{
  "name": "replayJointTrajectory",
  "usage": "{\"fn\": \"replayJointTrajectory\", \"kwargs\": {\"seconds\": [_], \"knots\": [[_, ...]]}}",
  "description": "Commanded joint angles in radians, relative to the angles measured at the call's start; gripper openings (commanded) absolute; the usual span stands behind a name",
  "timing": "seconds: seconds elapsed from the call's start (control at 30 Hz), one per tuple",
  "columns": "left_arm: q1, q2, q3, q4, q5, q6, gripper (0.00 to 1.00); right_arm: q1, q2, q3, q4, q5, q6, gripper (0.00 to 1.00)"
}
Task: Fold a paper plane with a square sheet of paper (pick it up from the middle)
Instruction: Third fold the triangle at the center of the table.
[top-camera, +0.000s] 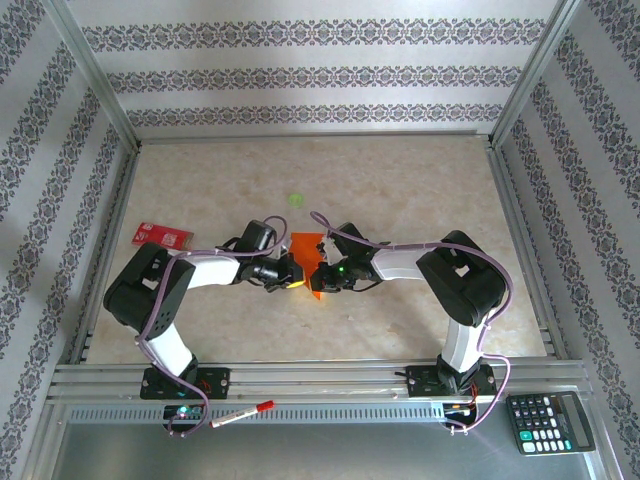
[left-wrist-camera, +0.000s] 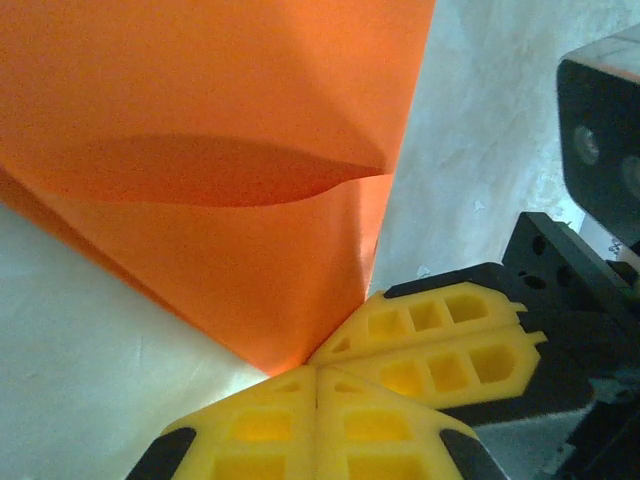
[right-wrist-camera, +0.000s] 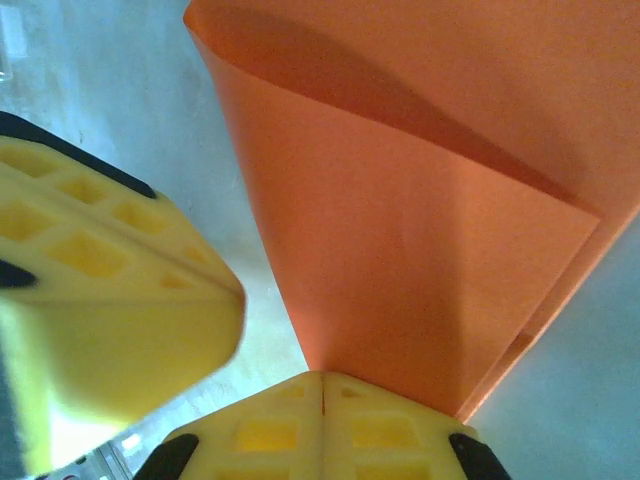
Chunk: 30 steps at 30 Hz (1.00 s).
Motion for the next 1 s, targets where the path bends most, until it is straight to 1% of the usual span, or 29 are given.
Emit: {"fn": "replayJointTrajectory", "kwargs": {"seconds": [0.0,0.17,0.73,0.97], "knots": [[-0.012,0.031,0.024,0.027,0.014,-0.021,0.0,-0.008,0.027,-0.049,-0.095,0.076,-0.015,0.0],[-0.012,0.053,0.03,0.024,-0.014,-0.013,0.0,-0.008,0.023,-0.049,-0.095,0.077,-0.018,0.0],[-0.001,0.095,0.061,0.061,-0.003,-0.035,0.0,-0.009,0.018,-0.058,-0.118,0.082,-0.033,0.0],[0.007,0.113,0.079,-0.004,-0.042,0.009,0.0,-0.008,0.016,-0.055,-0.148,0.088,-0.04,0.0]]}}
